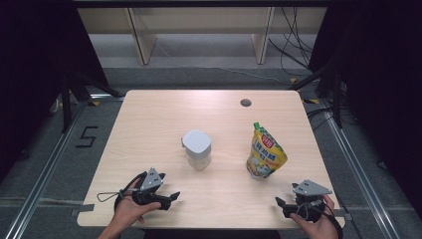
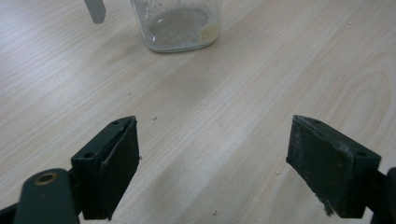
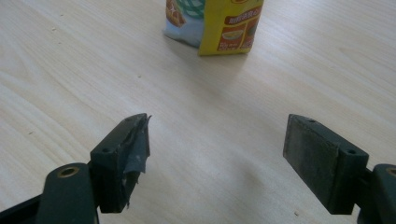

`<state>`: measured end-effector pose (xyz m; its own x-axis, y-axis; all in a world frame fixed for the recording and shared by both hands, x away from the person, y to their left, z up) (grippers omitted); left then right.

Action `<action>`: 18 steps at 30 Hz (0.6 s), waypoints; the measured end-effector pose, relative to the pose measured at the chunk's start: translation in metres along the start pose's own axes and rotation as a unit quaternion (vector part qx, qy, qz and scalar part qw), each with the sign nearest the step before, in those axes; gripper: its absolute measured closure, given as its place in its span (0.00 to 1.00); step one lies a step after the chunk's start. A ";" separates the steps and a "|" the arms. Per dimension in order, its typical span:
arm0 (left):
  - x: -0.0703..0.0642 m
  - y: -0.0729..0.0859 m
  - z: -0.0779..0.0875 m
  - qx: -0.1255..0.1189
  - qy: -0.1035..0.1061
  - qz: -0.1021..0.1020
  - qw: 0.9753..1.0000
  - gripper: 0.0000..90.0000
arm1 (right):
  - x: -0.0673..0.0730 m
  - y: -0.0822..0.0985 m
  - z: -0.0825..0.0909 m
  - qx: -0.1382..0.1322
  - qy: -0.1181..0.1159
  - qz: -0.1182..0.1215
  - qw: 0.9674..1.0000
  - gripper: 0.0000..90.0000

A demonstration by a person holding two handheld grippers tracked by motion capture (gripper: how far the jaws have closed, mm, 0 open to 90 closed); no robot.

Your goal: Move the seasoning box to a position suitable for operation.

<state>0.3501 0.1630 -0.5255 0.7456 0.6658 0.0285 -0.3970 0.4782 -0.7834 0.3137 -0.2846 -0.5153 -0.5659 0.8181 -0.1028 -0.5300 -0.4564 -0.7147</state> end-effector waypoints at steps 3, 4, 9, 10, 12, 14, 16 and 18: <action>0.001 0.000 0.001 0.004 -0.004 -0.004 1.000 0.18 | -0.001 0.000 0.001 0.000 0.000 0.001 1.000 0.26; 0.002 0.000 0.001 -0.001 -0.008 -0.003 1.000 0.18 | -0.002 0.000 0.001 -0.001 0.000 0.002 1.000 0.26; 0.005 -0.001 0.003 -0.003 -0.008 0.004 1.000 0.18 | -0.002 0.000 0.001 -0.001 0.001 0.001 1.000 0.26; 0.009 -0.002 0.004 -0.008 -0.012 0.004 1.000 0.18 | -0.002 0.000 0.001 -0.001 0.001 0.002 1.000 0.26; 0.013 -0.003 0.004 -0.013 -0.018 0.010 1.000 0.18 | -0.003 0.000 0.001 -0.002 0.004 0.004 1.000 0.26; 0.015 -0.003 0.004 -0.017 -0.019 0.014 1.000 0.18 | -0.002 0.000 0.001 0.000 0.003 0.003 1.000 0.26; 0.015 -0.004 0.003 -0.024 -0.019 0.026 0.999 0.19 | -0.002 0.000 0.000 -0.002 0.003 0.005 1.000 0.26; 0.020 -0.006 0.004 -0.024 -0.027 0.014 0.999 0.19 | -0.002 0.000 0.000 -0.001 0.002 0.003 1.000 0.26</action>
<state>0.3658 0.1755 -0.5176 0.7039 0.7093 0.0388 -0.3904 0.4319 -0.8130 0.3146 -0.2859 -0.5154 -0.5663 0.8168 -0.1105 -0.5250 -0.4608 -0.7156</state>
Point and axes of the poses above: each handheld gripper's, and its own axes: z roughly backward along the jaws, y roughly out of its underside, x roughly to its left, the point moved 3 cm from there along -z, roughly forward along the jaws, and after that the axes turned 1 degree about x, right-handed, at the moved point
